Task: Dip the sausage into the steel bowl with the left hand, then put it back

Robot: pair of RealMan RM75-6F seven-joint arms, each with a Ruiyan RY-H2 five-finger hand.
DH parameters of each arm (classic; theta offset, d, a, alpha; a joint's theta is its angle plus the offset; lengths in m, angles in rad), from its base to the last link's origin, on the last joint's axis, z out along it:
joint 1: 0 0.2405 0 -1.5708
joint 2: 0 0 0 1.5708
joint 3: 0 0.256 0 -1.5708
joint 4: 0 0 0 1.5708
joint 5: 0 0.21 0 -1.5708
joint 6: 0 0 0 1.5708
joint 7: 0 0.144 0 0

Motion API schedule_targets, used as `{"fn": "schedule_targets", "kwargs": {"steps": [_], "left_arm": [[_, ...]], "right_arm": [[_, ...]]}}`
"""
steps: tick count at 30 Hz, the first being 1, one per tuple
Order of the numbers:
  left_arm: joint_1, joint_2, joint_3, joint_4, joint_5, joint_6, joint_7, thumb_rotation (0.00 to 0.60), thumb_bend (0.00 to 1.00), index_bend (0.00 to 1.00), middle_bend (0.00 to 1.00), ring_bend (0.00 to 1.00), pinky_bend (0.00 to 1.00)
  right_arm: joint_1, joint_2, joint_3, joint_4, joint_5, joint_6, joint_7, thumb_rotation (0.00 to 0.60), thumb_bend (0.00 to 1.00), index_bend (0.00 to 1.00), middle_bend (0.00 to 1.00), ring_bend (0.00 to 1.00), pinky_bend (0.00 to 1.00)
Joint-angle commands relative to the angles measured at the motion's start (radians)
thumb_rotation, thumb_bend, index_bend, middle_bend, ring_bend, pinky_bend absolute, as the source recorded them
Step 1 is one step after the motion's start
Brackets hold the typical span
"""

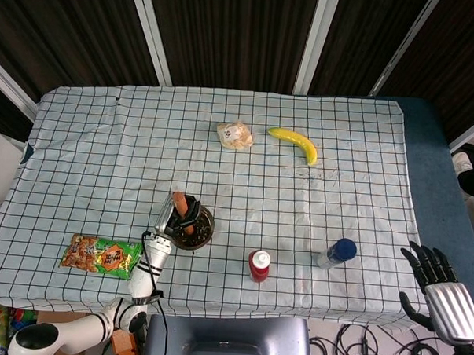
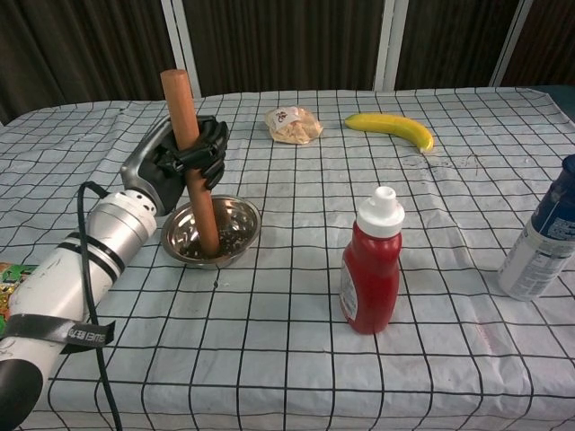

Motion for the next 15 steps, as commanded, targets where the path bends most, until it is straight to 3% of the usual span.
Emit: {"fn": "schedule_targets", "kwargs": {"steps": [1, 8, 15], "left_arm": [[-0.006, -0.025, 0.004, 0.042, 0.001, -0.010, -0.025, 0.600, 1.00, 1.00, 1.00, 0.95, 1.00], [-0.021, -0.015, -0.015, 0.038, 0.026, 0.048, -0.038, 0.600, 1.00, 1.00, 1.00, 0.95, 1.00], [-0.009, 0.091, -0.044, -0.118, 0.054, 0.135, 0.026, 0.600, 0.99, 1.00, 1.00, 0.95, 1.00]], "right_arm": [[-0.002, 0.001, 0.001, 0.001, 0.000, 0.005, 0.004, 0.600, 0.38, 0.00, 0.00, 0.00, 0.00], [-0.002, 0.002, 0.002, 0.004, -0.001, 0.006, 0.010, 0.600, 0.38, 0.00, 0.00, 0.00, 0.00], [-0.004, 0.003, 0.001, 0.007, -0.004, 0.011, 0.012, 0.600, 0.38, 0.00, 0.00, 0.00, 0.00]]}}
